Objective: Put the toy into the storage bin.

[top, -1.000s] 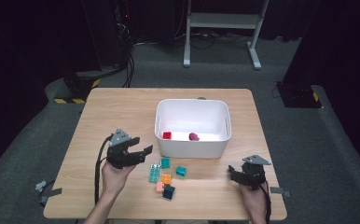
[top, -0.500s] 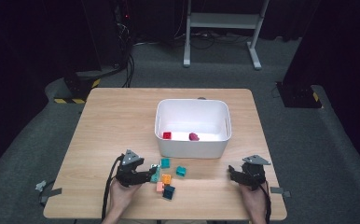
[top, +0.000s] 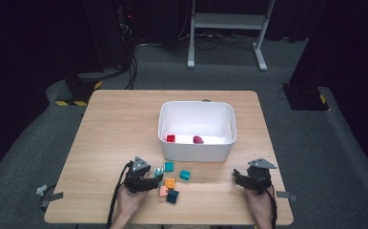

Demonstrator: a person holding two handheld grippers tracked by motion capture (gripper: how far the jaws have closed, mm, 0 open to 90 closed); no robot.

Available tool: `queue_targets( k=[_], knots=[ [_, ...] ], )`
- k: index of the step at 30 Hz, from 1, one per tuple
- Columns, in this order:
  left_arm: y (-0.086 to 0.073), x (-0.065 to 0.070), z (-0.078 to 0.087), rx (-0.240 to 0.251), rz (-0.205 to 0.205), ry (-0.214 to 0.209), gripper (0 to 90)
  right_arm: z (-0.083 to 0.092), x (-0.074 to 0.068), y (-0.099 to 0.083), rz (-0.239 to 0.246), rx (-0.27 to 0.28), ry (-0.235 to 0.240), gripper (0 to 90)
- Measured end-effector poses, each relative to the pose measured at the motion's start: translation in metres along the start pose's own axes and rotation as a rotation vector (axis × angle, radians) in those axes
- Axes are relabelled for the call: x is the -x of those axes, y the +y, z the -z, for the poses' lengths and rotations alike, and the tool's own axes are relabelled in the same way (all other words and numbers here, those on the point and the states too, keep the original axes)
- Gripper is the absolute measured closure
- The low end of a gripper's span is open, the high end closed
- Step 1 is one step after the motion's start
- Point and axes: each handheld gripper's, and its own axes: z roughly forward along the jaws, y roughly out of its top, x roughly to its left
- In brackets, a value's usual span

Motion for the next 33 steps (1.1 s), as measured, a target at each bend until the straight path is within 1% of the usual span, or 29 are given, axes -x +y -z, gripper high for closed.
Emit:
queue_targets(
  k=[7,8,9,12,16,22,26,28,33],
  knots=[
    [-0.001,0.002,-0.003,-0.002,0.0,-0.005,34.1,0.0,0.0,0.0,0.0,-0.001,-0.001,23.0],
    [-0.001,0.002,-0.004,-0.006,-0.009,-0.001,34.3,0.0,0.0,0.0,-0.001,-0.001,-0.001,23.0],
    [-0.002,0.002,-0.005,-0.009,-0.007,0.001,34.8,0.0,0.0,0.0,-0.001,-0.001,-0.001,22.9],
    [-0.002,0.002,-0.005,-0.009,-0.02,0.008,36.2,0.0,0.0,0.0,0.001,0.0,0.0,22.9],
    [-0.002,-0.001,-0.004,-0.01,-0.029,0.02,39.8,0.0,0.0,0.0,0.0,0.0,0.0,23.0],
    [-0.003,-0.003,-0.003,-0.008,-0.055,0.043,46.4,0.0,0.0,0.0,0.0,0.0,0.0,22.9],
    [-0.003,-0.005,-0.004,0.002,-0.056,0.049,50.1,0.0,0.0,0.0,0.0,0.0,0.0,22.9],
    [-0.003,-0.008,-0.004,0.009,-0.05,0.048,52.4,0.0,0.0,0.0,0.0,0.0,0.0,22.9],
    [-0.004,-0.011,-0.004,0.017,-0.052,0.044,57.3,0.0,0.0,0.0,-0.001,-0.001,0.0,22.9]
  ],
)
